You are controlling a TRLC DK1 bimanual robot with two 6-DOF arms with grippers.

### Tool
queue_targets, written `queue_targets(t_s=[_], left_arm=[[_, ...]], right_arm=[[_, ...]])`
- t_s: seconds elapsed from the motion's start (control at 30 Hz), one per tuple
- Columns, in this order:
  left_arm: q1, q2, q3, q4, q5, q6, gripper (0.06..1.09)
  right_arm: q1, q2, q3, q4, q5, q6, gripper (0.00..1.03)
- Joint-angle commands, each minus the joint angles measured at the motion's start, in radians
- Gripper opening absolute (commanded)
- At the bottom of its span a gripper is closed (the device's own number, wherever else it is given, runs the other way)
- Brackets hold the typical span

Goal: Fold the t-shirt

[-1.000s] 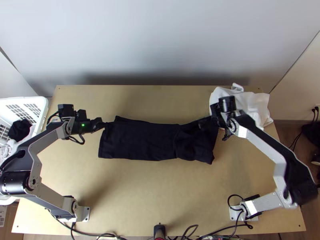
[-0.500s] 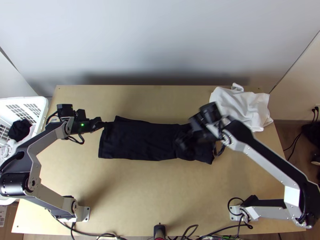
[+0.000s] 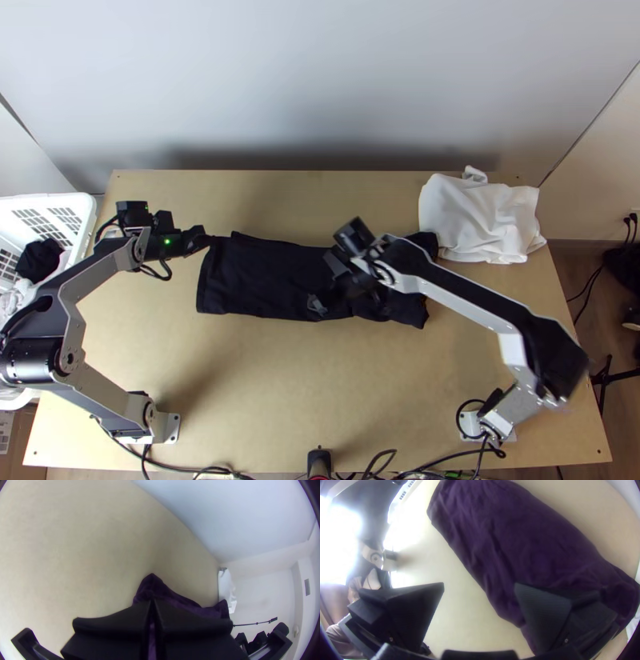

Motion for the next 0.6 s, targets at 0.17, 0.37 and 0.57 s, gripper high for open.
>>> queue_targets(t_s=[0.17,0.37,0.57], left_arm=[[-0.033,0.085,0.082,0.034,0.001,-0.026,0.09],[-0.051,0.127,0.107,0.042,-0.001,-0.024,0.09],[-0.057,0.156,0.119,0.037,-0.012,-0.02,0.09]], right_arm=[[-0.043,0.293,0.261,0.045,-0.011,0.015,0.98],[-0.063,0.402,0.308,0.067,-0.009,0.015,0.98],[-0.072,0.452,0.299,0.104,0.01,0.013,0.98]])
